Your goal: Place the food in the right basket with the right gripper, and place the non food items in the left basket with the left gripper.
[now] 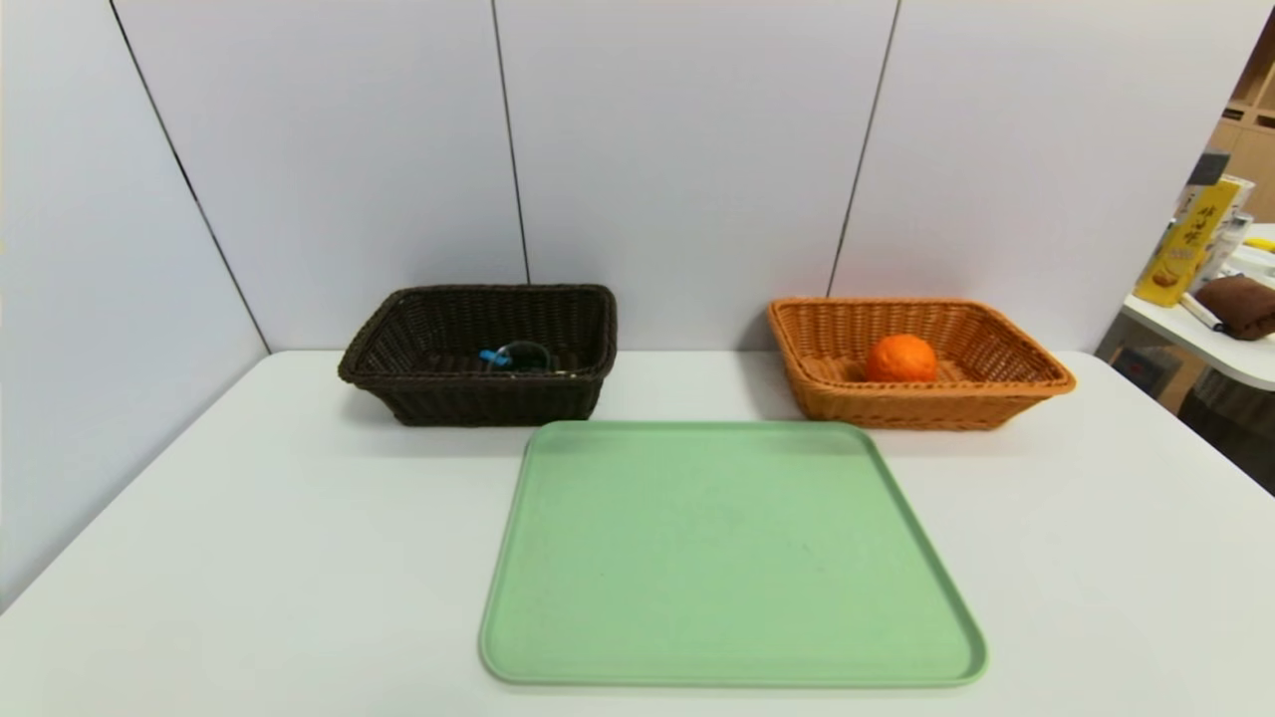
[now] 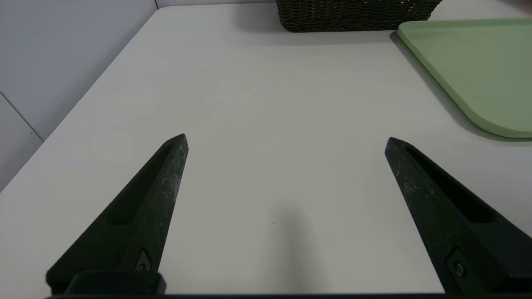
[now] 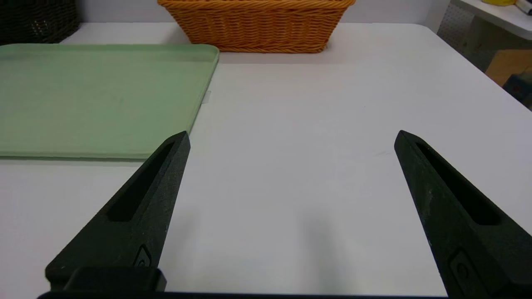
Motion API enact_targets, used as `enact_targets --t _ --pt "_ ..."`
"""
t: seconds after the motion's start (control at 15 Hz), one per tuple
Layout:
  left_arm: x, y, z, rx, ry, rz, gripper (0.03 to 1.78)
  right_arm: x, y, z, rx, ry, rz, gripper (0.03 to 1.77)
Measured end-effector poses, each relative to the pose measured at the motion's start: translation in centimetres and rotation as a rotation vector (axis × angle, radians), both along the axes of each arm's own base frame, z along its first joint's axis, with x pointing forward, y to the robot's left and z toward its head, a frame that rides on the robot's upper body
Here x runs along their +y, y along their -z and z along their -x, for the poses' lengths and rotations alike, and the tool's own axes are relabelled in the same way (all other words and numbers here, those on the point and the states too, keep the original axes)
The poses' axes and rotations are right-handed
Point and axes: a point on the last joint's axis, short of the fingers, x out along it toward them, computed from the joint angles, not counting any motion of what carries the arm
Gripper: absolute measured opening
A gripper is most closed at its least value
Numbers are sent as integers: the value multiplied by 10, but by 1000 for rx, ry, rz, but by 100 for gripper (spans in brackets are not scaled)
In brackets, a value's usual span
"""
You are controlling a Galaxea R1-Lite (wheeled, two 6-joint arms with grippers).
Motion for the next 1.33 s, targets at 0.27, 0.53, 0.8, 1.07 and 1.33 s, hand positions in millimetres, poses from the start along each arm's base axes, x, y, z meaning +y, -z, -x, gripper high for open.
enact_targets --t 0.27,0.53,0.8,1.07,1.33 --pt "0 0 0 0 0 1 169 0 0 0 -1 2 -4 170" --pt "0 0 0 1 0 1 169 0 0 0 -2 3 -5 170" --pt "0 0 0 1 0 1 169 0 0 0 -2 3 -5 170" --pt "0 0 0 1 0 1 169 0 0 0 -1 3 -5 170" --pt "0 0 0 1 0 1 169 0 0 0 -1 2 -5 170"
